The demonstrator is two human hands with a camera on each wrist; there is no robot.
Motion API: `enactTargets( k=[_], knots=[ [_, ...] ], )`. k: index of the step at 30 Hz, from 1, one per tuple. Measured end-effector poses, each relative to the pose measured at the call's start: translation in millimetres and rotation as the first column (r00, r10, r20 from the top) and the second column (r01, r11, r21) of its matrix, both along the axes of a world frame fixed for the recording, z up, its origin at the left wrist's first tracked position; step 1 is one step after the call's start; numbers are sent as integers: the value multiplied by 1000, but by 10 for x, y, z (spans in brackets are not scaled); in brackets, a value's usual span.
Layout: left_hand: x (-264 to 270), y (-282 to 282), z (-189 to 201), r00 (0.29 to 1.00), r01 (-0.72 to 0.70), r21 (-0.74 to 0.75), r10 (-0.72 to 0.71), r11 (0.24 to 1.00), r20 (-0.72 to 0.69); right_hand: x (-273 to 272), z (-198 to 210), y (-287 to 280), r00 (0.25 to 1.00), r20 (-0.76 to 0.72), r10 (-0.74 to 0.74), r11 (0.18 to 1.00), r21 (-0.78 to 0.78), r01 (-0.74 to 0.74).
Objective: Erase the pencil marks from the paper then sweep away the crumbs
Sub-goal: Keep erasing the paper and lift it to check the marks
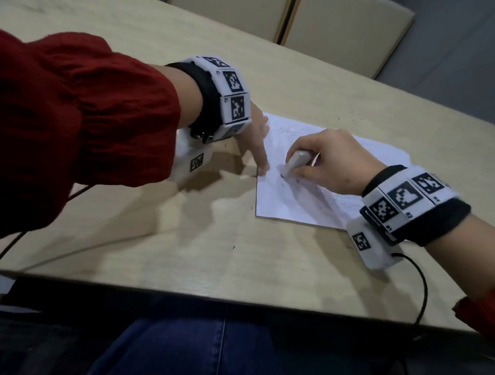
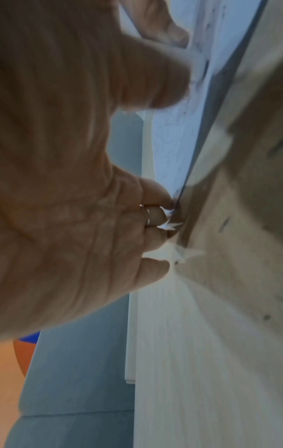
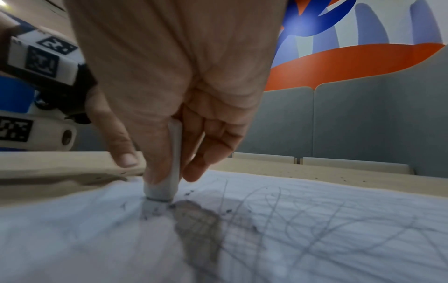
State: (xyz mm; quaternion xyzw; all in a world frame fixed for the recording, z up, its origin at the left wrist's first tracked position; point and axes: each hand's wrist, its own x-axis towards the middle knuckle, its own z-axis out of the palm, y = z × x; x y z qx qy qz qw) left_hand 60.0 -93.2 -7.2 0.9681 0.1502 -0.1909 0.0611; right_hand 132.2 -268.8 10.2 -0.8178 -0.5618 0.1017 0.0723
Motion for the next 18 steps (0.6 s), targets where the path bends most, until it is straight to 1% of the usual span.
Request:
enactTargets(
  k=[1, 3, 5, 7, 9, 12, 18],
  knots=[
    [40, 37, -5, 1000, -14, -2, 14, 1000, 18, 31, 37, 8, 1000, 13, -3, 1000, -31, 4],
    [103, 78, -37, 999, 11, 10, -11, 1000, 43, 113, 101, 70, 999, 47, -25, 999, -43, 27],
    [140, 81, -72, 998, 32, 0, -32, 999, 57, 217, 131, 190, 996, 69, -60, 998, -11, 61],
    [148, 57, -65, 995, 15, -7, -14, 1000, 99, 295, 107, 330, 993, 85, -80, 997, 31, 77],
    [148, 41, -20, 997, 12, 12, -12, 1000, 79, 346, 52, 474, 991, 102, -87, 994, 71, 80],
    [145, 51, -14, 1000, 30, 20, -30, 999, 3, 406, -33, 684, 989, 104, -105, 988, 120, 92],
    [119, -4, -8, 996, 59, -10, -58, 998, 61, 448, -88, 856, 991, 63, -118, 989, 102, 111]
  ],
)
